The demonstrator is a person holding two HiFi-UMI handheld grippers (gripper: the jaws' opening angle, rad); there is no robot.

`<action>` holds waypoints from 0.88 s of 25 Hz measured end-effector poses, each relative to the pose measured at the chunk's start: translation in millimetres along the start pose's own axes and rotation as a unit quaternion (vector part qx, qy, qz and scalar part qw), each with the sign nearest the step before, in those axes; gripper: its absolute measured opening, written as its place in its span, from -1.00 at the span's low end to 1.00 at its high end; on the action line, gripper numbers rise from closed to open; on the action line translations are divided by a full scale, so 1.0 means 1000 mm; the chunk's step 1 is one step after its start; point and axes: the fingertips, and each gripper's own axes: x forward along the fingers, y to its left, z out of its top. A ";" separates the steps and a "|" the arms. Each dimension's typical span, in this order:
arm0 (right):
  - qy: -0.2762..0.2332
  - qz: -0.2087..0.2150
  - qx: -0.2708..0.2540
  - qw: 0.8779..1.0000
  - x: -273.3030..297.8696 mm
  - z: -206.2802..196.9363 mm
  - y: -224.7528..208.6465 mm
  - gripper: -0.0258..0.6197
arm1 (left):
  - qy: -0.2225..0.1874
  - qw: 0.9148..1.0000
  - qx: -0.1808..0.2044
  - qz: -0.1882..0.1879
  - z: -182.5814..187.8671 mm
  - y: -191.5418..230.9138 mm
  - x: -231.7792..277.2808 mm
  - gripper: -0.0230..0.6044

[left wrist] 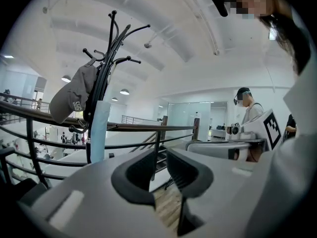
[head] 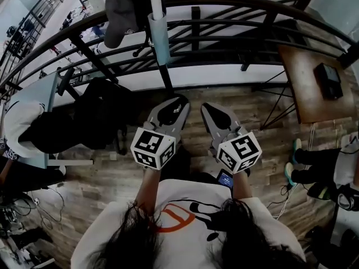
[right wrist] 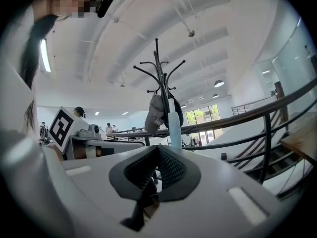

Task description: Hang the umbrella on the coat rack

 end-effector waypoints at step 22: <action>0.008 0.012 0.050 0.999 -0.047 -0.050 0.049 -0.90 | 0.025 0.998 0.012 0.056 -0.039 -0.047 -0.093 -0.76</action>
